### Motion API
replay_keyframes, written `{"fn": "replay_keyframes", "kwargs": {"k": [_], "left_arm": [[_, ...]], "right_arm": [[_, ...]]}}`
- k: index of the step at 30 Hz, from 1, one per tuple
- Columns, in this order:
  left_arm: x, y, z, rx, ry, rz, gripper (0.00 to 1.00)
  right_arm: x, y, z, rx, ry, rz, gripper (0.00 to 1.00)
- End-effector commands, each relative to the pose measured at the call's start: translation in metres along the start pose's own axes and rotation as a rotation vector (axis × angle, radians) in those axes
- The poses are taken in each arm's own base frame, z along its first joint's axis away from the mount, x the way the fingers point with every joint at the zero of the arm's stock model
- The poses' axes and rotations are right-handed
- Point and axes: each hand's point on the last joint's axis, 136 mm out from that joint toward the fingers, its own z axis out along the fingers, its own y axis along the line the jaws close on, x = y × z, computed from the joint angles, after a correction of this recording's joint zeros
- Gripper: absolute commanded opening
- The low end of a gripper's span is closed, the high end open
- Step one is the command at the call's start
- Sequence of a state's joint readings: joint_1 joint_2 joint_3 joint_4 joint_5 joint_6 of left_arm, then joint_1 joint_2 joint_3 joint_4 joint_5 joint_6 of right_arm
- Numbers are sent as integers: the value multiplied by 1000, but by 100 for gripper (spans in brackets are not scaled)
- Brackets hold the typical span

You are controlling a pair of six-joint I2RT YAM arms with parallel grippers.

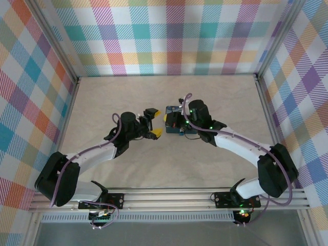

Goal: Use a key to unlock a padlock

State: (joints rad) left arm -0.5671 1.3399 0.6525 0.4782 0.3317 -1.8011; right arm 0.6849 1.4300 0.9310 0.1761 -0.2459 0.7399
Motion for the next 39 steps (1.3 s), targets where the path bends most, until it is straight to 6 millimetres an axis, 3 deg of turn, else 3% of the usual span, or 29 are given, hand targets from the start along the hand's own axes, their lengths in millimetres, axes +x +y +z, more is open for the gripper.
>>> {"fn": "replay_keyframes", "kwargs": {"k": [1,12,30,39], "left_arm": [[15,-21,2,60,45,-32,82],[13,-18,2,72,38,-45,61],[10,-15,5,66,34,-45,53],[10,-14,5,64,33,-44,41]], "right_arm": [[-5,24,6,-78,-9,-55,0],[15,24,11,-83,35,-43,0],[16,14,-8,-29,-5,-53,0],[17,13,-9,-24,-5,-52,0]]}}
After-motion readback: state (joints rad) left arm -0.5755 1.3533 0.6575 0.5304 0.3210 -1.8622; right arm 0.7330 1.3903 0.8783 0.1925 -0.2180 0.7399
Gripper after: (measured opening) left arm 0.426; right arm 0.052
